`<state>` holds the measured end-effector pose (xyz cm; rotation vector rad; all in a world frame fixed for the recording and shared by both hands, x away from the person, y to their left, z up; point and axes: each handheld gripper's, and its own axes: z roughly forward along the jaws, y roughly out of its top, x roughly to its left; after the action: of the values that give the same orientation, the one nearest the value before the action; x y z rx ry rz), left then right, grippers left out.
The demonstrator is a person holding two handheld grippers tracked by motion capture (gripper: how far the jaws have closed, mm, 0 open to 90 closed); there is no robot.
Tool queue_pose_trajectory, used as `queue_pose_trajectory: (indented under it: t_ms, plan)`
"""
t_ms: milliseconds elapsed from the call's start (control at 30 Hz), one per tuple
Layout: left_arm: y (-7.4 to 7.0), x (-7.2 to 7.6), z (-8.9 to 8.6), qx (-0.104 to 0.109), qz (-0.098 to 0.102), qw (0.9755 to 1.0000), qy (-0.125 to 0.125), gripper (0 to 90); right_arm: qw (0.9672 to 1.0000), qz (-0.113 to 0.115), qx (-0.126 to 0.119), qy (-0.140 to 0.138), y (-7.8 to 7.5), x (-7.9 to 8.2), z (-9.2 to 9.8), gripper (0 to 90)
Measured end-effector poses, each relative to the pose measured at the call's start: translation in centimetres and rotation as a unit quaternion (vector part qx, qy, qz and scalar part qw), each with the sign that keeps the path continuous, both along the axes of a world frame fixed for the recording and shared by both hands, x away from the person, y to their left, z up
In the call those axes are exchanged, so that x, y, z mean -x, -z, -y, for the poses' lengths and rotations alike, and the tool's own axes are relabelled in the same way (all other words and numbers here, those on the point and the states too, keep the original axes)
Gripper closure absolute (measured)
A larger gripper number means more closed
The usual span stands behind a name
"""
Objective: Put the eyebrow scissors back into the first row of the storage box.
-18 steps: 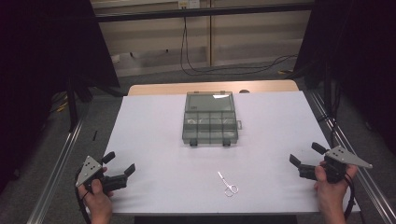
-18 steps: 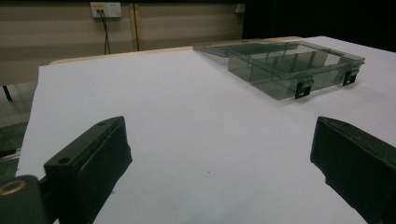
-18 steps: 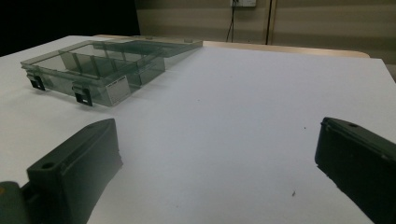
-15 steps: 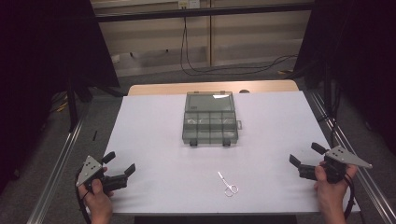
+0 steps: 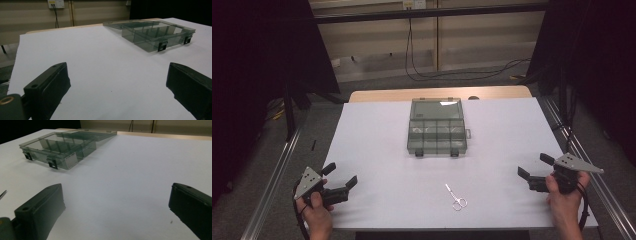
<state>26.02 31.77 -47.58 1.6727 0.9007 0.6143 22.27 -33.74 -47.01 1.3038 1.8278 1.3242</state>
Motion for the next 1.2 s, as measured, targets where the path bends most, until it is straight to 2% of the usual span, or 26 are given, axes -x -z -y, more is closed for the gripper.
queue_pose_trajectory:
  t_ms: [67, 300, 333, 533, 567, 600, 633, 667, 700, 733, 900, 1033, 1067, 1133, 1167, 1200]
  plan:
    - [0.0, 0.0, -0.1, -0.001, 0.002, 1.0000, 0.001, 4.4, 0.9999, -0.013, 0.006, -0.009, -0.5, -0.2, -0.8, 0.0]
    - [0.0, 0.0, 0.1, -0.005, 0.000, 1.0000, 0.004, 4.6, 0.9992, -0.032, 0.002, -0.025, -1.7, -0.9, -2.4, 0.0]
    - [0.0, -0.1, 0.1, -0.004, 0.000, 1.0000, 0.006, 4.6, 0.9985, -0.044, 0.006, -0.033, -2.1, -1.3, -3.1, 0.0]
    - [0.0, 0.0, 0.1, -0.008, 0.001, 0.9999, 0.006, 4.6, 0.9956, -0.057, 0.021, -0.071, -2.8, -2.0, -4.9, 0.0]
    - [0.0, -0.1, 0.1, -0.008, 0.001, 0.9999, 0.006, 4.7, 0.9936, -0.070, 0.030, -0.083, -3.0, -2.3, -5.7, 0.2]
    - [0.0, -0.1, 0.1, -0.008, 0.000, 0.9999, 0.006, 4.7, 0.9936, -0.070, 0.030, -0.083, -3.0, -2.3, -5.7, 0.2]
    - [0.0, -0.1, 0.1, -0.008, 0.000, 0.9999, 0.006, 4.7, 0.9915, -0.081, 0.038, -0.095, -3.1, -2.6, -6.5, 1.1]
    - [0.0, -0.1, 0.1, -0.008, 0.000, 0.9999, 0.006, 4.7, 0.9915, -0.081, 0.038, -0.095, -3.1, -2.6, -6.5, 1.1]
    - [0.0, -0.1, 0.2, -0.007, -0.002, 0.9999, 0.007, 4.8, 0.9891, -0.096, 0.045, -0.102, -3.3, -2.9, -7.3, 1.5]
    - [0.0, -0.1, 0.2, -0.007, -0.002, 0.9999, 0.007, 4.8, 0.9891, -0.096, 0.045, -0.102, -3.3, -2.9, -7.3, 1.5]
    - [0.0, -0.1, 0.2, -0.008, -0.002, 0.9999, 0.011, 4.8, 0.9831, -0.118, 0.068, -0.123, -3.6, -3.5, -9.0, 1.8]
    - [0.0, -0.2, 0.2, -0.009, -0.002, 0.9999, 0.009, 4.8, 0.9792, -0.134, 0.081, -0.129, -3.9, -3.8, -10.3, 2.2]
    - [0.0, -0.2, 0.2, -0.009, -0.001, 0.9999, 0.009, 4.8, 0.9759, -0.145, 0.087, -0.138, -3.8, -4.0, -11.0, 2.4]
    - [0.0, -0.2, 0.2, -0.009, -0.002, 0.9999, 0.009, 4.8, 0.9752, -0.148, 0.089, -0.139, -3.8, -4.0, -11.2, 2.5]
    - [0.0, -0.2, 0.2, -0.009, -0.002, 0.9999, 0.009, 4.8, 0.9718, -0.157, 0.096, -0.148, -3.7, -4.2, -11.9, 3.2]
    - [0.0, -0.2, 0.2, -0.010, -0.001, 0.9999, 0.009, 4.8, 0.9718, -0.157, 0.096, -0.148, -3.7, -4.2, -11.9, 3.2]
